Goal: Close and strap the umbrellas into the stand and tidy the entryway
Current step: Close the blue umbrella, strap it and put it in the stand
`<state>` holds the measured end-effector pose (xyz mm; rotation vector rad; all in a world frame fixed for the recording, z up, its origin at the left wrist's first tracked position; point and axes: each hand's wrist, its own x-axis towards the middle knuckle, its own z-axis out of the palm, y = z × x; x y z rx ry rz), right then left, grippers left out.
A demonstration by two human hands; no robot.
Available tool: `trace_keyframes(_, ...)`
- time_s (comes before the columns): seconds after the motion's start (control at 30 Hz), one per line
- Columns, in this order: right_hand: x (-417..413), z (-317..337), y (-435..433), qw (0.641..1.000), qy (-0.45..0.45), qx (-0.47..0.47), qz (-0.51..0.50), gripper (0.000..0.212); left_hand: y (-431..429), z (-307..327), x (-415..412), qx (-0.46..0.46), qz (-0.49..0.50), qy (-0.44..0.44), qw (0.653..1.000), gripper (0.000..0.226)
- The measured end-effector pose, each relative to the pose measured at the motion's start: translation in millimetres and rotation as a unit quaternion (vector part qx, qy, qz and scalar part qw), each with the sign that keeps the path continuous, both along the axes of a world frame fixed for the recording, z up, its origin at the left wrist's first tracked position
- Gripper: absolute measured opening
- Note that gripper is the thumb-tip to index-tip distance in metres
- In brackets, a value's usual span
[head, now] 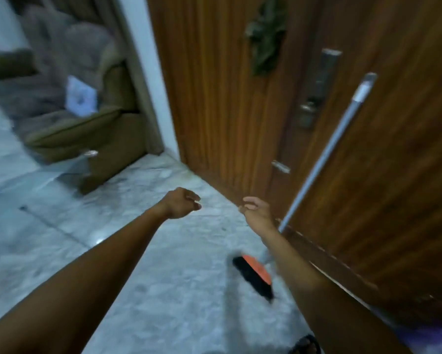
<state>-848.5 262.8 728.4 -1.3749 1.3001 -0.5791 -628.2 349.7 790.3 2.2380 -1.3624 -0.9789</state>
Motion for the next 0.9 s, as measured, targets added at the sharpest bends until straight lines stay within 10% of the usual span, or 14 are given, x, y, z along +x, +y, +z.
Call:
trace_keyframes(0.4, 344, 5, 164, 0.941, 0.034, -0.004, 0.337, 0.032, 262, -2, 268, -0.018, 0.296, 0.006, 0.955, 0.031)
trace_keyframes(0.9, 680, -85, 185, 0.888, 0.121, 0.045, 0.442, 0.028, 291, -107, 533, 0.059, 0.429, 0.107, 0.895, 0.036)
